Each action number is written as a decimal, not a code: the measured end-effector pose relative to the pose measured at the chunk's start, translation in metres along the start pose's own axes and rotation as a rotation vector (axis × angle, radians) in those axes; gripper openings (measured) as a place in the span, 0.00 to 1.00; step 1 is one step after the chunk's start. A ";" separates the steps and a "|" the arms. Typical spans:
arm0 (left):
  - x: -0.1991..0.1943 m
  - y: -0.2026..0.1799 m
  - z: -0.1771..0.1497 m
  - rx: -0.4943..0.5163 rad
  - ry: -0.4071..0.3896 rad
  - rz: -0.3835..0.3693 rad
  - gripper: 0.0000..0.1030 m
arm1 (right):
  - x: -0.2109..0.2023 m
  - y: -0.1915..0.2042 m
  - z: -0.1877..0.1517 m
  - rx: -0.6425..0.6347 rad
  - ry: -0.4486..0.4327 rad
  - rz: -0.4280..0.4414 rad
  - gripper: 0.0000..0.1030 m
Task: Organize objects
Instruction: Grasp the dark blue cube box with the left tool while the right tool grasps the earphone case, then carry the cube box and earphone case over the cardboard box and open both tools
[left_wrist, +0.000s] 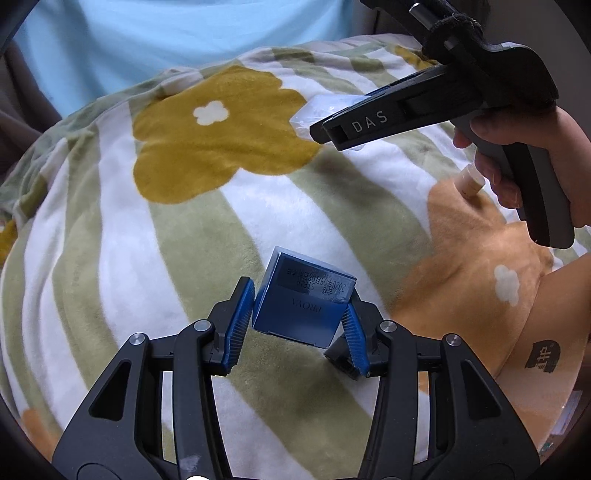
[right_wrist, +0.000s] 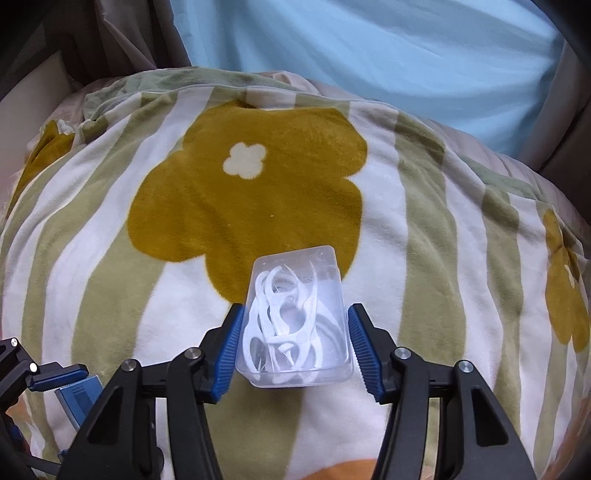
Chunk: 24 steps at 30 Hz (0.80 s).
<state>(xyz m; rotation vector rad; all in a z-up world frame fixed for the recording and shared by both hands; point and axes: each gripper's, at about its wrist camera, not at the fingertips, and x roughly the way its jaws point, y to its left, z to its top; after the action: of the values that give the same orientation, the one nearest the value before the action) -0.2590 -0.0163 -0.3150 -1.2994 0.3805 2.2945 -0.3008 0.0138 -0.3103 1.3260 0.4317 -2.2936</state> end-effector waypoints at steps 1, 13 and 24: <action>-0.005 -0.001 0.001 -0.003 -0.002 0.001 0.42 | -0.007 0.000 0.000 -0.005 -0.007 0.003 0.50; -0.092 -0.036 0.005 -0.027 -0.070 0.014 0.42 | -0.102 -0.006 -0.015 -0.057 -0.076 0.069 0.50; -0.173 -0.088 -0.029 -0.093 -0.111 0.028 0.42 | -0.215 -0.010 -0.067 -0.133 -0.150 0.138 0.50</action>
<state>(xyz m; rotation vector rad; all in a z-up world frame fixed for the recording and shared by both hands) -0.1156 -0.0001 -0.1816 -1.2099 0.2589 2.4208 -0.1637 0.1035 -0.1548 1.0769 0.4209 -2.1912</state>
